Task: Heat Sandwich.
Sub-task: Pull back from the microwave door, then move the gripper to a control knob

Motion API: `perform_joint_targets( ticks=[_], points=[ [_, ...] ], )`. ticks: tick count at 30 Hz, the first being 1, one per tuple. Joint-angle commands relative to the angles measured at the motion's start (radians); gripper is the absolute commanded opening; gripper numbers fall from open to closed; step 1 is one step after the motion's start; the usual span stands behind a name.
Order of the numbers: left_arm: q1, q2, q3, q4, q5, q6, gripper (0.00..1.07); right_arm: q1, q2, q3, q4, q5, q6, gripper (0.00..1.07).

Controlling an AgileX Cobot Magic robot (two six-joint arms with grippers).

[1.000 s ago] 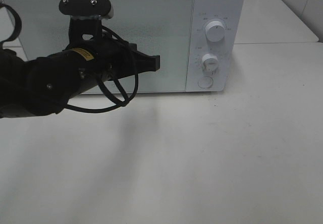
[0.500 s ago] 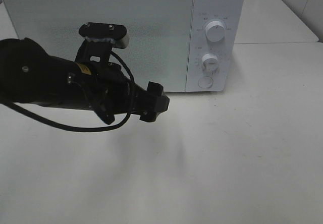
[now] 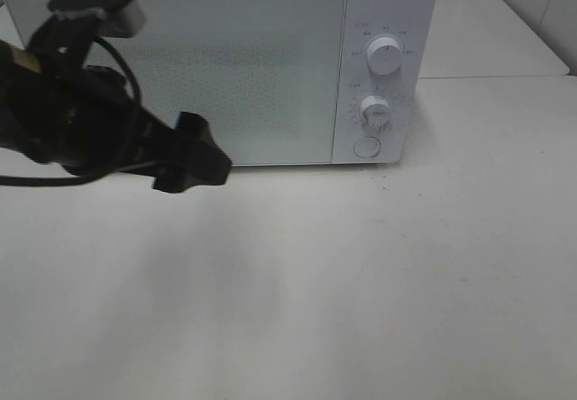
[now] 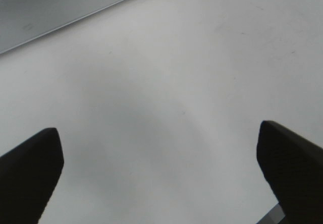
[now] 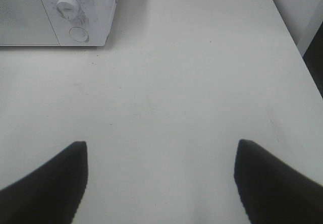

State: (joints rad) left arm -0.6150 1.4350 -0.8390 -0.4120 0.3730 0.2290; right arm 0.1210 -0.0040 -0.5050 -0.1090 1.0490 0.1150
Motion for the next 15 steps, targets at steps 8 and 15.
perform_joint_targets(
  ticks=[8, 15],
  points=[
    [0.342, -0.18, 0.0, 0.059, 0.424, -0.035, 1.01, -0.005, -0.027, 0.0, -0.003, -0.01, -0.003, 0.76],
    [0.487, -0.303, 0.0, 0.177, 0.559, -0.138, 1.01, -0.005, -0.027, 0.0, -0.003, -0.01, -0.003, 0.76]
  ],
)
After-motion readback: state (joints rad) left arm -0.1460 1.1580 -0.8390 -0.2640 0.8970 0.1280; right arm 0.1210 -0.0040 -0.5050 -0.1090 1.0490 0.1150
